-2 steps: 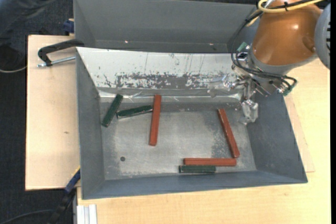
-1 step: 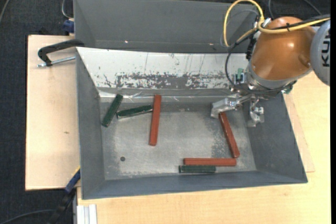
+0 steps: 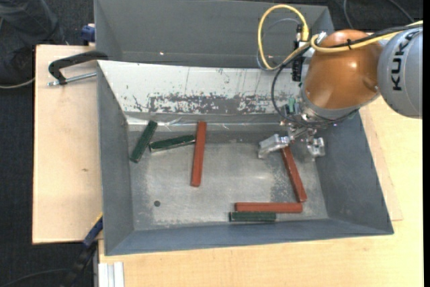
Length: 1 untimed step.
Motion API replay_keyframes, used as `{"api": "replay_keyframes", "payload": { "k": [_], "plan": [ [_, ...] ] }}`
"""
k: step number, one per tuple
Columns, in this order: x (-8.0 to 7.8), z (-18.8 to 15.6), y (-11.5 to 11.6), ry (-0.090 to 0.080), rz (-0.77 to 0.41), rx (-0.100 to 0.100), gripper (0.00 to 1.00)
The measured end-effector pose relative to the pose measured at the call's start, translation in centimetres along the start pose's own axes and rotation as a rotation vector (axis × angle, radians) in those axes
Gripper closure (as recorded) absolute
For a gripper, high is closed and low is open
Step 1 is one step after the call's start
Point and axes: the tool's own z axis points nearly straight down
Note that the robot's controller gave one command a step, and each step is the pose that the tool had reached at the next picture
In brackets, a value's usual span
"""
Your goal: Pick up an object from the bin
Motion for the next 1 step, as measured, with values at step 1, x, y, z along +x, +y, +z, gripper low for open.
{"api": "replay_keyframes", "payload": {
  "k": [1],
  "plan": [
    [0.04, -0.09, -0.06, -0.001, 0.001, 0.002, 1.0]
  ]
}}
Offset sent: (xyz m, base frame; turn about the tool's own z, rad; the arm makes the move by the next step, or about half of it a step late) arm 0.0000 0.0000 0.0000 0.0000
